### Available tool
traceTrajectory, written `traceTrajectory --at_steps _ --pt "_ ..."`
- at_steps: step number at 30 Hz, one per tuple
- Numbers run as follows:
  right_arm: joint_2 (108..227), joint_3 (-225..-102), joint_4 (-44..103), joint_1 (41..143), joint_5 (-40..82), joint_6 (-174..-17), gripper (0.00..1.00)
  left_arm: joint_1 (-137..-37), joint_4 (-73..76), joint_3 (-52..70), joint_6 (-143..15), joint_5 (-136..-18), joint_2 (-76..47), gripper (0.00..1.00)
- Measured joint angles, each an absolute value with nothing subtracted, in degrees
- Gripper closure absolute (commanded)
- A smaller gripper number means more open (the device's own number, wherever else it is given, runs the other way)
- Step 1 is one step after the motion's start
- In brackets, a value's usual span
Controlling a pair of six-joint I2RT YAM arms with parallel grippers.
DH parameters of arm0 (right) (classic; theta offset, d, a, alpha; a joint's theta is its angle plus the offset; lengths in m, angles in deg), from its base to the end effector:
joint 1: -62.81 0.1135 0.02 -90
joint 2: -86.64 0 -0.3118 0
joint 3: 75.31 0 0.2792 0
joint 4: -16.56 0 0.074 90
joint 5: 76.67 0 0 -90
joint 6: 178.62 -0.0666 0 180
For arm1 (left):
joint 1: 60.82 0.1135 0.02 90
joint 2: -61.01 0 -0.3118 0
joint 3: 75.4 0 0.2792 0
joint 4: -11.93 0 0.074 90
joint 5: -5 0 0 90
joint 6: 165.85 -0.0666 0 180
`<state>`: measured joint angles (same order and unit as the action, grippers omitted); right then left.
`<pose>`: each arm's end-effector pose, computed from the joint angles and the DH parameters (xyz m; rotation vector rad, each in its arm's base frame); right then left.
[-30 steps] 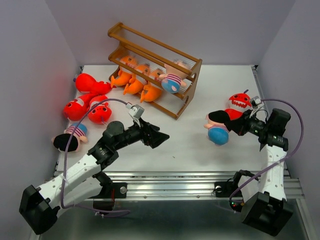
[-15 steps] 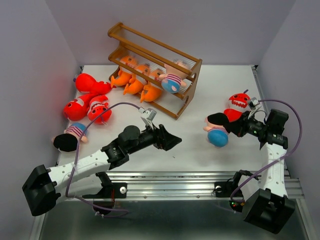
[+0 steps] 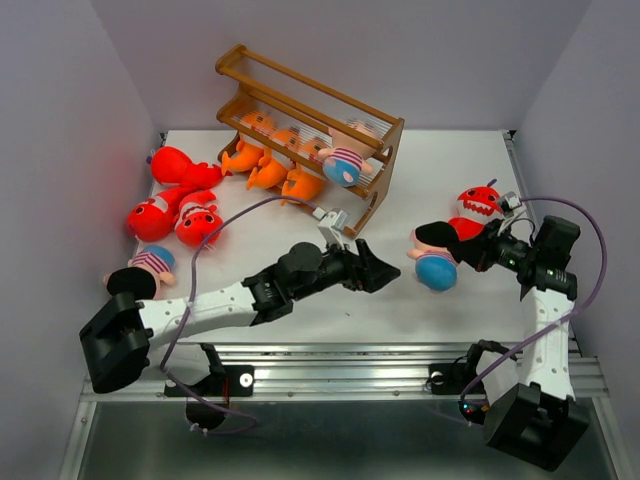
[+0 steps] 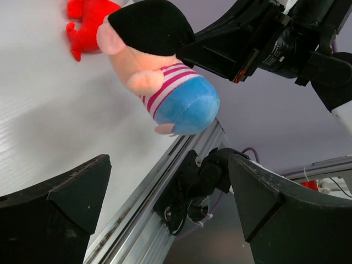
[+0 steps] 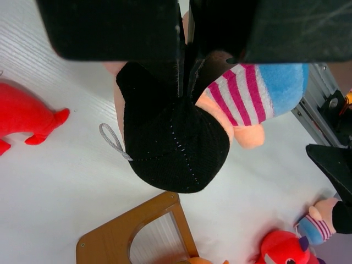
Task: Place and organize the stuffed toys onto the shelf
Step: Pass the stuffed toy from the right arm to the left
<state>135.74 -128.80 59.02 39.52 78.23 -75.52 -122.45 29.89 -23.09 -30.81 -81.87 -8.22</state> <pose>0.1843 -0.0137 0.3075 -0.4027 1.8767 0.8287 0.1474 -0.2807 0.3263 0.3029 1.7377 -1.4690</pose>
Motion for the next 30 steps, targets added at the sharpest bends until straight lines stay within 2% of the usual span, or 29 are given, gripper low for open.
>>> traceTrajectory --at_steps 14,17,19,20,24,27,30 --pt "129.60 -128.75 54.89 40.02 76.57 -78.86 0.99 -128.00 26.11 -4.93 -25.30 -86.37 -28.44 0.02" --pt "128.88 -128.60 54.23 40.02 76.57 -79.26 0.99 -128.35 25.28 -2.83 -24.82 -86.37 -30.91 0.09" --pt "128.63 -128.23 54.08 40.02 76.48 -79.24 0.99 -128.39 25.02 -2.04 -24.58 -86.35 -32.04 0.25" --pt "128.59 -128.07 54.10 40.02 76.42 -79.19 0.99 -128.48 24.95 -1.89 -24.43 -86.37 -32.41 0.45" --pt "128.48 -128.01 54.40 40.02 76.11 -78.30 0.99 -128.59 24.93 -1.25 -25.45 -86.35 -32.96 0.88" --pt "128.22 -128.01 54.86 40.02 76.13 -77.31 0.93 -128.59 24.91 -1.01 -26.83 -86.28 -32.96 1.00" --pt "128.29 -128.01 56.00 40.02 76.18 -76.07 0.77 -128.59 24.49 -1.01 -29.59 -86.17 -32.96 1.00"
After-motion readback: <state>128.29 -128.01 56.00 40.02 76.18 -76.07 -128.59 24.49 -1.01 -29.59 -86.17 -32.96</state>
